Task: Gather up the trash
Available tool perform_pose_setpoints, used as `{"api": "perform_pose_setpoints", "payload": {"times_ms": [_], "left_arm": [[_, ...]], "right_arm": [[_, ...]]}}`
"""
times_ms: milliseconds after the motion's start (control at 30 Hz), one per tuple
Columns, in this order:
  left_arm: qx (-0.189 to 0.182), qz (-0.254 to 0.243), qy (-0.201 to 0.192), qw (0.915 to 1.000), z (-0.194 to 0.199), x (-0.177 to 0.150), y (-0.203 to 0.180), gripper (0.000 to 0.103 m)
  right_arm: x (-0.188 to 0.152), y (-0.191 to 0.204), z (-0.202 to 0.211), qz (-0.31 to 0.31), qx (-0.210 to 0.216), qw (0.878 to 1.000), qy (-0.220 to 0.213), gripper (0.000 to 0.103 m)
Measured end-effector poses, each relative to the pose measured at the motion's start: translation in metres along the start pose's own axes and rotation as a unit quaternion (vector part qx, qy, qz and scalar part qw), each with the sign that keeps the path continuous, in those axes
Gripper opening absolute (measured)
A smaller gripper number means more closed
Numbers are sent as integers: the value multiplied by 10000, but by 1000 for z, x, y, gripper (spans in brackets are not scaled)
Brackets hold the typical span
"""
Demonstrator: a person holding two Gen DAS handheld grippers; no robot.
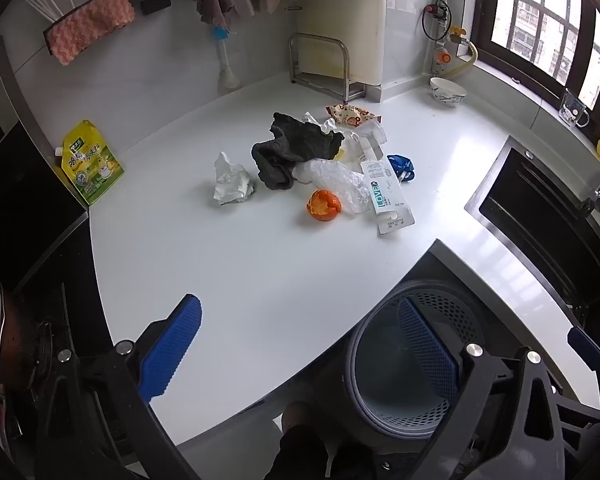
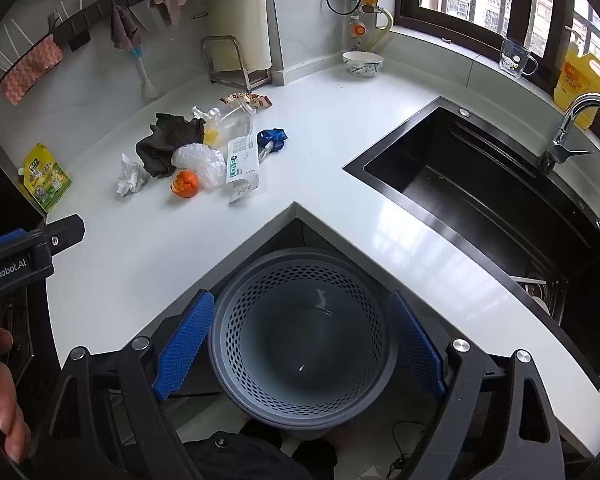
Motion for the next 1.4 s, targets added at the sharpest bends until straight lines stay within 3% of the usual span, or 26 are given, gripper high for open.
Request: {"api": "perform_pose_setpoints", "payload": {"times_ms": [1400], "left_arm": [[-53,-149,130,9998,-7,-15,7,97]], "right_arm": [[12,2,8,101,-56,9998,-137,85]]}}
Point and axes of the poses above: each gripper's, at about its wrist camera, not at the fingertips, and z roughly against the way its jaws point, y to its left, x to its top, the point moved 2 cm from there along -z, roughly the way its jaws point, and after that the axes turned 2 degrees about z, right-handed, at the moved point
